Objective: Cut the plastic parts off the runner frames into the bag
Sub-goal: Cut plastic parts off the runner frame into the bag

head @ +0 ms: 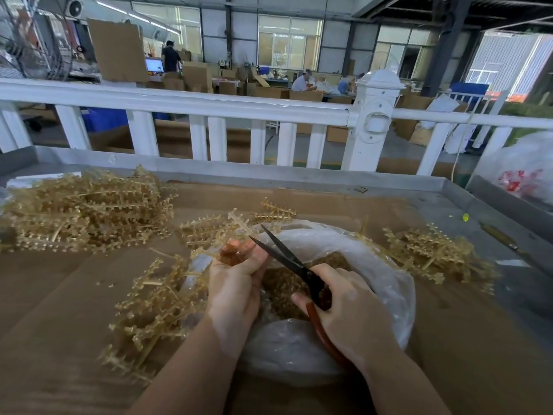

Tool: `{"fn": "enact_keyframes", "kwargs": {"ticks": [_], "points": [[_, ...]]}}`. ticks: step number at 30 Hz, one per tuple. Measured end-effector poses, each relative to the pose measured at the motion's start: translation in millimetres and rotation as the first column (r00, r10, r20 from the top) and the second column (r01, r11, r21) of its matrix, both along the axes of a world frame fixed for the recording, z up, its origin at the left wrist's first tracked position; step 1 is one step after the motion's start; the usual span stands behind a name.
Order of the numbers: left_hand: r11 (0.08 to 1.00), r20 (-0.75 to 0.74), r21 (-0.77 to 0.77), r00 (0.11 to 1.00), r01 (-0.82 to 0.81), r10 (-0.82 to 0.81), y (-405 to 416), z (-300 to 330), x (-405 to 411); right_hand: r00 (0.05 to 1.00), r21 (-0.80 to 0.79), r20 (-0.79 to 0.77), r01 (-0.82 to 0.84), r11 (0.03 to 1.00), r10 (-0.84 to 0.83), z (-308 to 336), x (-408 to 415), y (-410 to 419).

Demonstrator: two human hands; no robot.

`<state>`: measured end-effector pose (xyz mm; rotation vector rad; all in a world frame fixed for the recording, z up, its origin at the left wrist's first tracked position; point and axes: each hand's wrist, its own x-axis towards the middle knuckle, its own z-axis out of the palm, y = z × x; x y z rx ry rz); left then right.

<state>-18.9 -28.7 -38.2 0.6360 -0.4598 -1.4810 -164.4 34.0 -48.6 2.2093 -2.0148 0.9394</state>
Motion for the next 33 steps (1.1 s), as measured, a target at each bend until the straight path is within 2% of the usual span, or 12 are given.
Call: {"fn": "enact_keyframes", "kwargs": {"ticks": [3,17,33], "points": [[0.998,0.014,-0.026,0.998,0.059,-0.059,0.9,-2.4,1.3,1.000,-0.014,-0.018,0.007,1.000,-0.007,-1.3,0.8,0.1],[0.999,0.118,0.050,0.993,0.014,-0.020,8.2,3.9,-3.1,1.000,0.007,-0.026,-0.004,1.000,0.004,-4.6,-0.1,-1.5],[0.998,0.124,0.029,0.991,-0.052,0.048,6.5,-0.2,-4.7,0.998,-0.015,-0.057,0.013,1.000,-0.014,-7.6,1.0,-2.5]]}}
